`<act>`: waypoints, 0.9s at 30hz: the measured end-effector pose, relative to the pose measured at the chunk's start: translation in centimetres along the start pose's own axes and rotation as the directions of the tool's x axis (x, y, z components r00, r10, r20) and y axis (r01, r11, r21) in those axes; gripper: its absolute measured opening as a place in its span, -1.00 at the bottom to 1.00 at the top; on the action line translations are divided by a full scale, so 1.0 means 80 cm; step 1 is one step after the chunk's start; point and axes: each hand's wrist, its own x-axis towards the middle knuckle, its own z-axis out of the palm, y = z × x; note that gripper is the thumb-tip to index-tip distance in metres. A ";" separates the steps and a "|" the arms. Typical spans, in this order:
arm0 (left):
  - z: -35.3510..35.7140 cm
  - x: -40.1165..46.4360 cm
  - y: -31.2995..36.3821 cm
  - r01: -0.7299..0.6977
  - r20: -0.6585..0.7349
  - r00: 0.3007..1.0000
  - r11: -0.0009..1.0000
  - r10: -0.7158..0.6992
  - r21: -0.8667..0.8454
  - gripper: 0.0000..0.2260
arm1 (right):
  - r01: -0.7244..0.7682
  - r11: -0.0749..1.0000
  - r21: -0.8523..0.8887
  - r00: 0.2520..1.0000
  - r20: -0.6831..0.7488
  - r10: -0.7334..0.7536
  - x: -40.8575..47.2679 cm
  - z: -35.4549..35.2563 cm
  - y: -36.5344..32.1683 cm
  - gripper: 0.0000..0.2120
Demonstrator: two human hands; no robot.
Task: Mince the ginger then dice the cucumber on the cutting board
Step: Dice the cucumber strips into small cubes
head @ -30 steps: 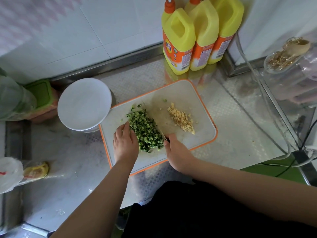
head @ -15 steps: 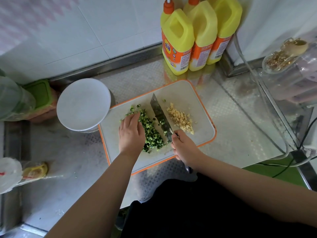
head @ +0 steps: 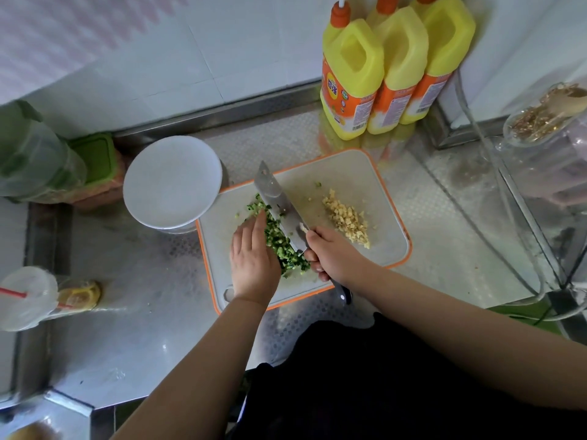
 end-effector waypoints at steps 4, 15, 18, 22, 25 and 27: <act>0.008 -0.020 0.000 -0.360 0.052 0.933 0.910 0.357 0.204 -0.40 | -0.071 0.992 0.102 0.997 0.012 0.070 0.001 0.004 -0.010 -0.79; 0.013 -0.010 -0.013 -0.302 0.231 0.950 0.803 0.210 0.514 -0.29 | -0.298 0.921 0.252 0.953 0.130 0.273 -0.005 -0.008 -0.014 -0.75; 0.011 -0.001 -0.015 -0.279 0.274 0.951 0.785 0.144 0.554 -0.26 | -0.307 0.918 0.251 0.949 0.151 0.276 -0.008 -0.015 -0.012 -0.75; 0.008 0.006 -0.014 -0.159 0.311 0.950 0.810 -0.030 0.564 -0.28 | -0.304 0.924 0.231 0.949 0.164 0.271 -0.015 -0.024 -0.011 -0.75; 0.003 0.014 -0.012 -0.092 0.378 0.914 0.829 -0.150 0.551 -0.30 | -0.298 0.927 0.229 0.950 0.170 0.263 -0.021 -0.032 -0.005 -0.74; -0.004 0.021 -0.013 -0.070 0.403 0.897 0.843 -0.180 0.534 -0.30 | -0.287 0.933 0.218 0.953 0.165 0.255 -0.028 -0.040 0.000 -0.76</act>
